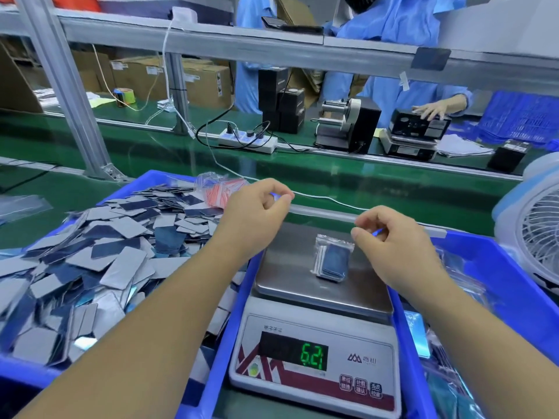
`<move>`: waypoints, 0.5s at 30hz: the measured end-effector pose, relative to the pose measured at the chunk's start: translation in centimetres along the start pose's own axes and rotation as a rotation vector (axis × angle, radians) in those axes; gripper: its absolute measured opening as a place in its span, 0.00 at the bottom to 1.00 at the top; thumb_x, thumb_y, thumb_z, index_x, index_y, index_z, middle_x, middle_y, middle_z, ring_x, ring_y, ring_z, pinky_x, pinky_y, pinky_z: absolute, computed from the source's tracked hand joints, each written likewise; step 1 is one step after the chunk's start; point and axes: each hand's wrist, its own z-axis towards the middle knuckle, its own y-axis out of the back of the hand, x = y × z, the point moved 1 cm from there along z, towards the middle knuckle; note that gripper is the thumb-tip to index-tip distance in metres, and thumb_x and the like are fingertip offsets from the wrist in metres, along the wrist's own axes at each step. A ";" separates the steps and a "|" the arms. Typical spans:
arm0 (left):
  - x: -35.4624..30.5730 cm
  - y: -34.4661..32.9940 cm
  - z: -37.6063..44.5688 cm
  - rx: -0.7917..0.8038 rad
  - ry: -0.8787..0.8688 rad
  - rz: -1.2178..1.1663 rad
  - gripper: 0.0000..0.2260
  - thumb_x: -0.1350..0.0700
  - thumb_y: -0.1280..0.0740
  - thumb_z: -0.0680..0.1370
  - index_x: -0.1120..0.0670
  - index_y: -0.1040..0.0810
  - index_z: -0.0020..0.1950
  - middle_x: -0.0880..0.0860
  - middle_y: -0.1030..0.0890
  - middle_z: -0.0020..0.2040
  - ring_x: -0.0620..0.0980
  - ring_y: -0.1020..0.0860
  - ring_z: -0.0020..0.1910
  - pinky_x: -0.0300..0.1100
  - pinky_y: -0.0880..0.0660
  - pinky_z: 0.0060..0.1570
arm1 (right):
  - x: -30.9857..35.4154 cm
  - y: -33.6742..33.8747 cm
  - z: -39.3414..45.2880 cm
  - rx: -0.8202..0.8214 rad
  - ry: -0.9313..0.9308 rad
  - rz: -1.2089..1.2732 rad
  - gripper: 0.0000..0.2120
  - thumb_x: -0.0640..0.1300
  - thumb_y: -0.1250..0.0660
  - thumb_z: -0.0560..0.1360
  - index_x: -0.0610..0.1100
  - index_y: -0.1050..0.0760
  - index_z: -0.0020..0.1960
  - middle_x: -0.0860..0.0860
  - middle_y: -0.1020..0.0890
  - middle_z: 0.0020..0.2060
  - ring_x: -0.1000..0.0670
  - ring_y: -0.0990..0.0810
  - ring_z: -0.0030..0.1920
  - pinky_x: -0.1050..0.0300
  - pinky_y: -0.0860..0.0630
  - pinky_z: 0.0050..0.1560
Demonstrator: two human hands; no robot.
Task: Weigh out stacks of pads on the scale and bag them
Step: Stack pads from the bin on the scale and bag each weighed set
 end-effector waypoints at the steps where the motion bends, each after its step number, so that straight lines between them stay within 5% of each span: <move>1: 0.1 0.0 0.0 -0.002 0.017 -0.015 0.06 0.56 0.35 0.80 0.50 0.20 0.46 0.43 0.36 0.22 0.42 0.37 0.22 0.30 0.39 0.24 | 0.0 -0.1 0.0 0.005 0.002 -0.009 0.05 0.45 0.30 0.74 0.54 0.24 0.41 0.58 0.21 0.35 0.60 0.26 0.34 0.64 0.33 0.34; 15: -0.1 0.5 -0.1 -0.064 0.038 -0.024 0.08 0.55 0.37 0.80 0.50 0.21 0.43 0.43 0.35 0.21 0.42 0.37 0.21 0.30 0.40 0.23 | 0.0 0.0 -0.3 0.026 -0.025 0.027 0.06 0.44 0.32 0.74 0.53 0.23 0.40 0.55 0.22 0.32 0.59 0.27 0.31 0.60 0.33 0.33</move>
